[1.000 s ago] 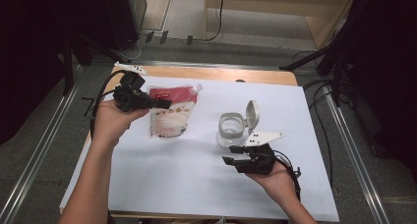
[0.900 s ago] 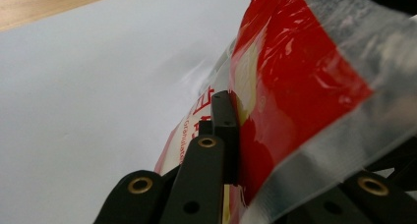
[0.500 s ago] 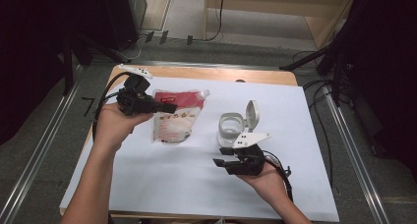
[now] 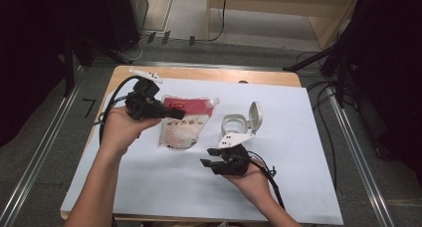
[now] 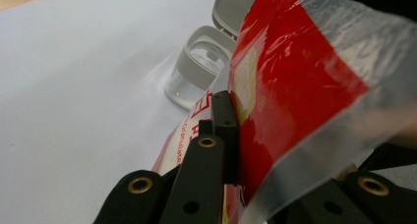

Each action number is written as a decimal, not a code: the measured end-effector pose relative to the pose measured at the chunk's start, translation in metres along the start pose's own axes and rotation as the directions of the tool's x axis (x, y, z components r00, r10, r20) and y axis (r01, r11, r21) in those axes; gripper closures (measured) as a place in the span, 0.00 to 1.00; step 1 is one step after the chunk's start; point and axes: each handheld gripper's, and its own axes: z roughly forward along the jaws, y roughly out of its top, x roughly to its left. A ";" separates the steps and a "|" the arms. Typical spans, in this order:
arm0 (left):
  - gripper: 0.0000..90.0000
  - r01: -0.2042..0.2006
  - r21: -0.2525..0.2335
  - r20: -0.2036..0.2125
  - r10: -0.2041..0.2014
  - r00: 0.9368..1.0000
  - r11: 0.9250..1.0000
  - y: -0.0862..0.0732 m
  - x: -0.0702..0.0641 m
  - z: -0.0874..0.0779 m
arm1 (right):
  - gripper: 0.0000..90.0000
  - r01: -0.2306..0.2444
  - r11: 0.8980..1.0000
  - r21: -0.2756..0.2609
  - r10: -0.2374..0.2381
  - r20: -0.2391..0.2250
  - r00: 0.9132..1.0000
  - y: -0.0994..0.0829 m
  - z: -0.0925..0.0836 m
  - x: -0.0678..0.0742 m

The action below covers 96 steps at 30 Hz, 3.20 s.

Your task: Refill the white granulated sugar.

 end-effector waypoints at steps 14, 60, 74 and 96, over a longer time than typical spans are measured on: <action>1.00 0.010 0.008 0.035 -0.010 0.999 1.000 0.002 -0.008 0.005 | 0.64 -0.040 0.999 -0.016 0.041 0.040 0.998 -0.002 0.033 -0.013; 0.92 -0.112 0.129 -0.062 0.121 0.991 0.985 0.002 -0.014 0.038 | 0.78 0.048 0.998 -0.038 -0.050 -0.063 0.997 -0.012 0.044 0.013; 0.98 -0.076 0.147 0.080 0.065 0.995 0.986 -0.003 -0.003 0.044 | 0.78 0.019 0.998 -0.066 -0.024 -0.083 0.996 -0.012 0.034 0.011; 1.00 0.129 0.155 0.156 -0.153 0.976 0.979 -0.003 0.003 0.041 | 0.65 0.111 0.982 -0.151 -0.104 0.049 0.993 -0.014 0.049 0.021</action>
